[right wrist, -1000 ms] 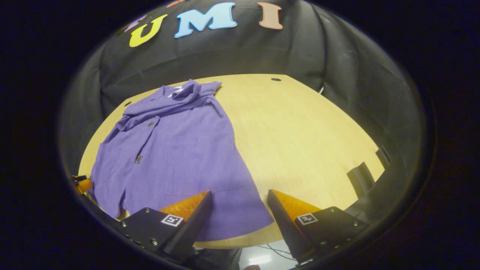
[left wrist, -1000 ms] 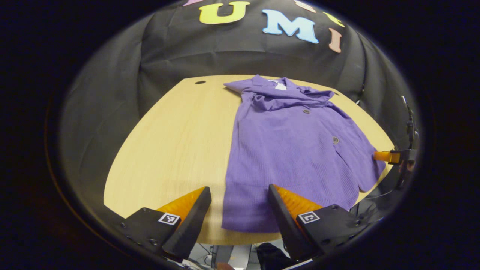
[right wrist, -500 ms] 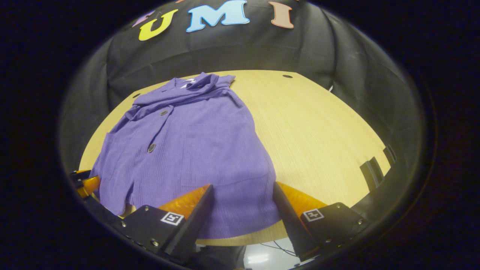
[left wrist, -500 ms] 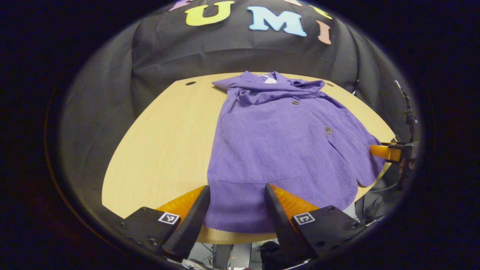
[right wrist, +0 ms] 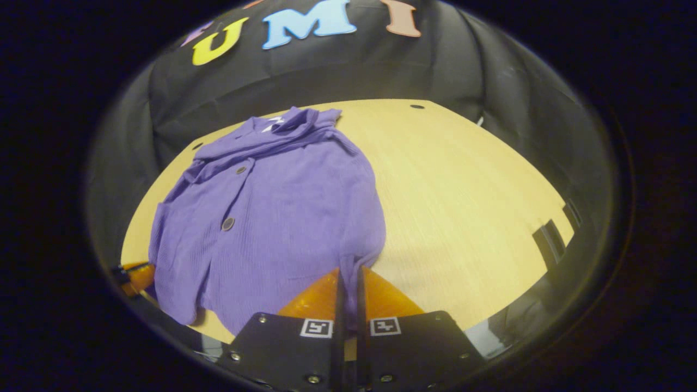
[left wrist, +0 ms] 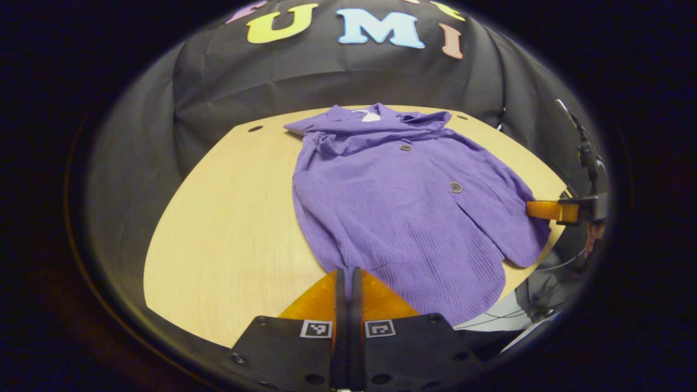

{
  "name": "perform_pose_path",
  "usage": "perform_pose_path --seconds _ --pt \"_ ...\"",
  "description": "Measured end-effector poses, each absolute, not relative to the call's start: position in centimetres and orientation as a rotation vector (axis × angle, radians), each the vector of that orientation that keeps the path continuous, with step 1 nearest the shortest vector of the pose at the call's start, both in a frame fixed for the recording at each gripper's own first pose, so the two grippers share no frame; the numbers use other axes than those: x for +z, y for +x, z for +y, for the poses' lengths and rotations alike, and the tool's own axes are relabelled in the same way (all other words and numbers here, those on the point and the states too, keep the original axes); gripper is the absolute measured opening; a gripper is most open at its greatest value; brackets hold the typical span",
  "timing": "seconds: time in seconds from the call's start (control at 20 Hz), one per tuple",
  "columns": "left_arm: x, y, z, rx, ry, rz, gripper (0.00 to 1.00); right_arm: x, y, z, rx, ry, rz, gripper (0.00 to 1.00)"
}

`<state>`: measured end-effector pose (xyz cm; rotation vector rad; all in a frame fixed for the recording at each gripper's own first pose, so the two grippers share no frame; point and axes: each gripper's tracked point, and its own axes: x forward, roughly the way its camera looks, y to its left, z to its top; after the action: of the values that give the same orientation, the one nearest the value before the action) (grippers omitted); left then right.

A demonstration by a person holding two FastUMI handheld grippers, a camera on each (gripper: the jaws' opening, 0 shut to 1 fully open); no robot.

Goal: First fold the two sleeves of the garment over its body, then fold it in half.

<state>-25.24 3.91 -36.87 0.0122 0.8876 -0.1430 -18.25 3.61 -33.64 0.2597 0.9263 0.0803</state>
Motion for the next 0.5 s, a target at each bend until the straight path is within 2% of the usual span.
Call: perform_pose_path --seconds 0.05,0.1,0.3,0.5 --pt "-36.7 -25.1 4.0 -0.146 -0.004 0.894 0.07 -33.6 -18.4 3.7 0.071 0.276 0.925 0.11" --pt "-36.8 -25.0 4.1 -0.145 -0.015 0.897 0.07 -33.4 -18.3 3.7 0.074 0.288 0.937 0.04" --pt "-35.0 -24.9 3.1 -0.179 -0.033 0.870 0.07 -32.2 -17.6 4.3 0.103 0.296 0.914 0.02" --pt "-30.5 -22.5 1.2 -0.228 -0.121 0.795 0.07 -28.2 -15.9 5.0 0.134 0.460 0.859 0.02"
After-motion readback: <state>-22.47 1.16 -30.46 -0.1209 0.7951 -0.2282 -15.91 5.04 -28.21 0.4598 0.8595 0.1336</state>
